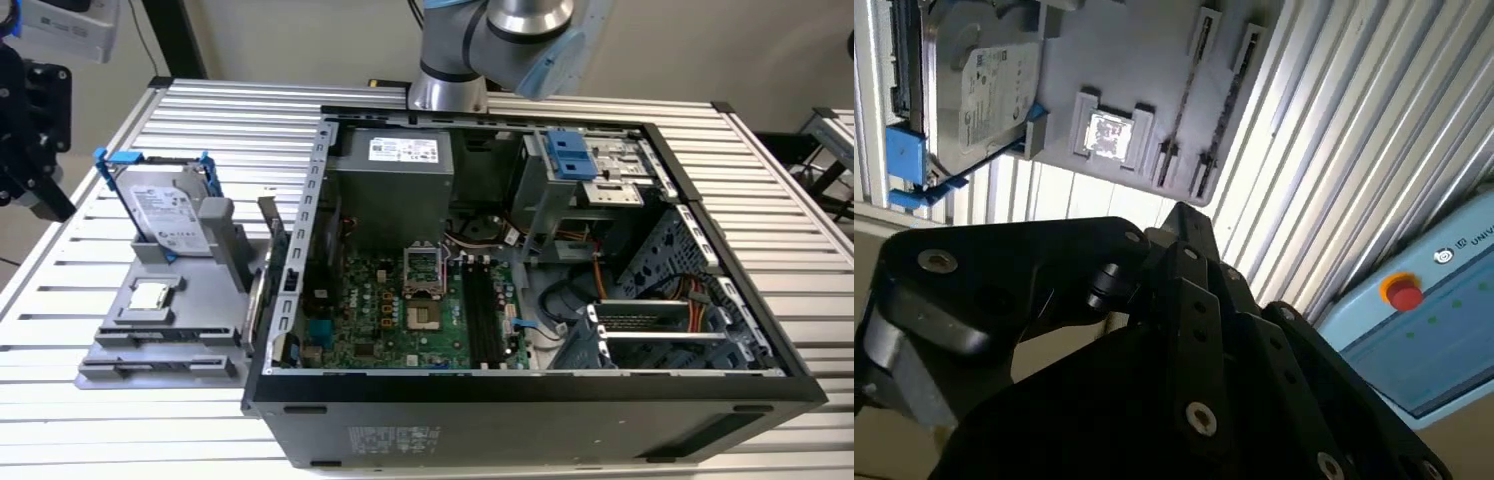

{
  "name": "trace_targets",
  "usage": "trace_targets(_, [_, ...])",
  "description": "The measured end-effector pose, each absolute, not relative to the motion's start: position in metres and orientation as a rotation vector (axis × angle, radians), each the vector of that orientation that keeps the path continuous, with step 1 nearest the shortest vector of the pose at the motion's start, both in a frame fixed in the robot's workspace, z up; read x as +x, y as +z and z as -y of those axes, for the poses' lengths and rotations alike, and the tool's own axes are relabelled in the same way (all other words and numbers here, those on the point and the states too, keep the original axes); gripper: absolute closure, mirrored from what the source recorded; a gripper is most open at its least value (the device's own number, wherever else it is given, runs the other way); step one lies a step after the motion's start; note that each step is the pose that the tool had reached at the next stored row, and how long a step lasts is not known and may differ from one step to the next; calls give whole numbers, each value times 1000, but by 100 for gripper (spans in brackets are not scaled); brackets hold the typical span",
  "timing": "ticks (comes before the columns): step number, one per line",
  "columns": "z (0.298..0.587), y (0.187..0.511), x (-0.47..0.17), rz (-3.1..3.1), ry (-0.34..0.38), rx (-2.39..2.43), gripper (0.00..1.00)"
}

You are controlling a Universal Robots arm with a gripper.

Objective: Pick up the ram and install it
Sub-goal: 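Pick up the ram and move it above insertion slot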

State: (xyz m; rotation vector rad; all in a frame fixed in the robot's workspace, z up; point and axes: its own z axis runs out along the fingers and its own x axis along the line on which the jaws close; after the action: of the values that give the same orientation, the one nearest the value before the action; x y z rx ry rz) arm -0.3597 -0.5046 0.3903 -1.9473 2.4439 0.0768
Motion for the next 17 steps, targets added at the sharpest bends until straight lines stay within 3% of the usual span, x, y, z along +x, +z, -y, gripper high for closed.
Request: trace_targets(17, [505,390,-360,-2119,79,-2307,100])
